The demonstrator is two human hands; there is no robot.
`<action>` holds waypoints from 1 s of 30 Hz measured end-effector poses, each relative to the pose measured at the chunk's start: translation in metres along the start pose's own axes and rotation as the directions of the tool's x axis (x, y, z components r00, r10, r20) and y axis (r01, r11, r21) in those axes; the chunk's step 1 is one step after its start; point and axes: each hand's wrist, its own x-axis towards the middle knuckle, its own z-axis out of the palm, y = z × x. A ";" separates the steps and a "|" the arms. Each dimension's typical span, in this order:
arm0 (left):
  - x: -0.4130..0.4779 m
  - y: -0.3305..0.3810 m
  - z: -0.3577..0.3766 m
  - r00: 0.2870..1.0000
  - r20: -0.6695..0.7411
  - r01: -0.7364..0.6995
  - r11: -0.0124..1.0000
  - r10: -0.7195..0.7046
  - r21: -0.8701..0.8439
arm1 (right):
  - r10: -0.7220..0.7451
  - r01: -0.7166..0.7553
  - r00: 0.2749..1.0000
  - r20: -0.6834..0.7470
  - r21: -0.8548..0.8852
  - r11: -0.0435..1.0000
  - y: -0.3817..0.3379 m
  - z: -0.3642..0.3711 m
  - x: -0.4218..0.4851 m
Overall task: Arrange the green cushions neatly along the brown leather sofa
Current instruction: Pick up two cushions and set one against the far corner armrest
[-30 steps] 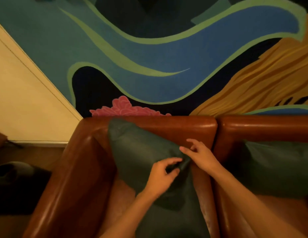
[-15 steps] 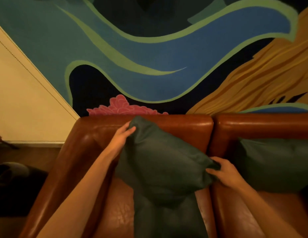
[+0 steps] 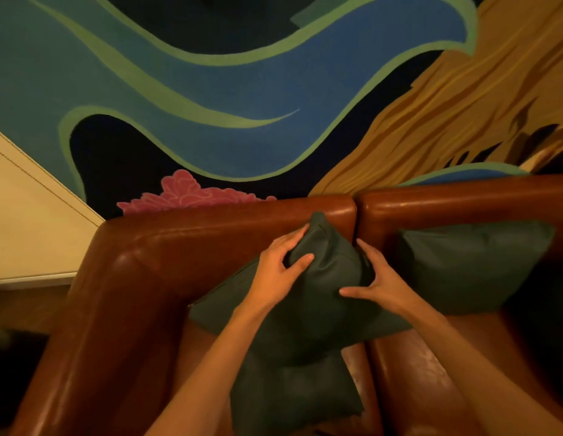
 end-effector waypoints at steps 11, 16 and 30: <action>-0.026 -0.016 -0.001 0.995 0.086 0.036 0.993 -0.046 0.109 | -0.069 0.068 0.997 0.019 0.033 0.997 0.008 0.011 0.000; -0.006 -0.020 -0.009 0.971 -0.164 0.215 0.937 -0.174 0.277 | -0.181 0.180 0.980 -0.080 -0.017 0.984 -0.010 0.009 0.001; -0.003 -0.044 -0.084 0.623 -0.389 0.316 0.674 -0.678 -0.668 | 0.225 -0.161 0.974 -0.029 0.613 0.774 0.028 0.000 -0.010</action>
